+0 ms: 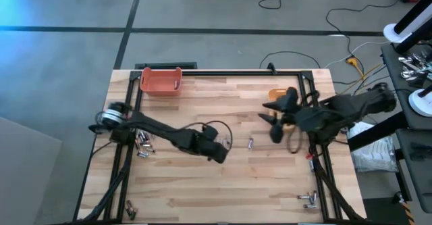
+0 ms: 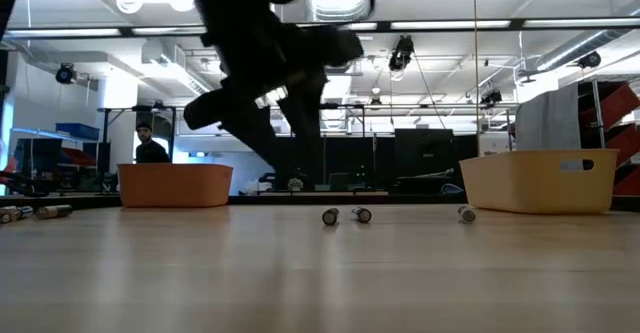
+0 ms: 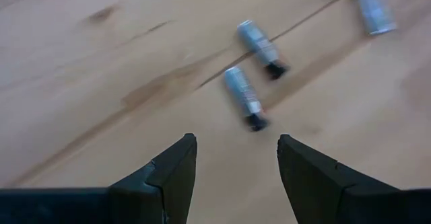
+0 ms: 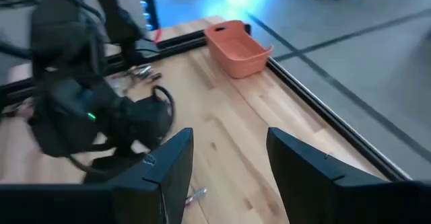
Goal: Sort batteries
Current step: Put the silver battery into the orange bin
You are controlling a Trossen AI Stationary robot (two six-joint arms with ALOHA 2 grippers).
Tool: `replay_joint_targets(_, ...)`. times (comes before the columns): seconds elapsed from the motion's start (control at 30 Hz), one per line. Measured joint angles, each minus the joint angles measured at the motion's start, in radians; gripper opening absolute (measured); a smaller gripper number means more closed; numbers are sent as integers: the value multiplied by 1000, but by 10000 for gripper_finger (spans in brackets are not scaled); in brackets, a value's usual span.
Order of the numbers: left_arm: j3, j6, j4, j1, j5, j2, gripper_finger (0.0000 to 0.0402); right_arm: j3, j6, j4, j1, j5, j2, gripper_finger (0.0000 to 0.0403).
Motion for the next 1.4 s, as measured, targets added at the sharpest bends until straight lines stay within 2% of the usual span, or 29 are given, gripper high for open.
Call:
replay_joint_targets(0.1,109,-47,-108,0,0,86,186,0,-7,-52,28,-18,-62,178)
replay_joint_targets(0.3,259,-67,-124,5,2,226,174,0,8,-192,66,-20,-143,182)
replay_joint_targets(0.6,444,-179,-358,20,10,367,156,0,44,-354,77,-47,-170,176)
replay_joint_targets(0.93,461,-224,-351,34,71,439,146,-4,-1,-351,77,-46,-171,178)
replay_joint_targets(1.1,443,-248,-329,59,82,438,90,-5,18,-349,77,-44,-171,170)
replay_joint_targets(1.27,442,-169,-333,94,106,431,33,-5,34,-348,77,-41,-171,163)
replay_joint_targets(1.4,438,-110,-397,120,83,403,25,-3,48,-348,77,-51,-171,159)
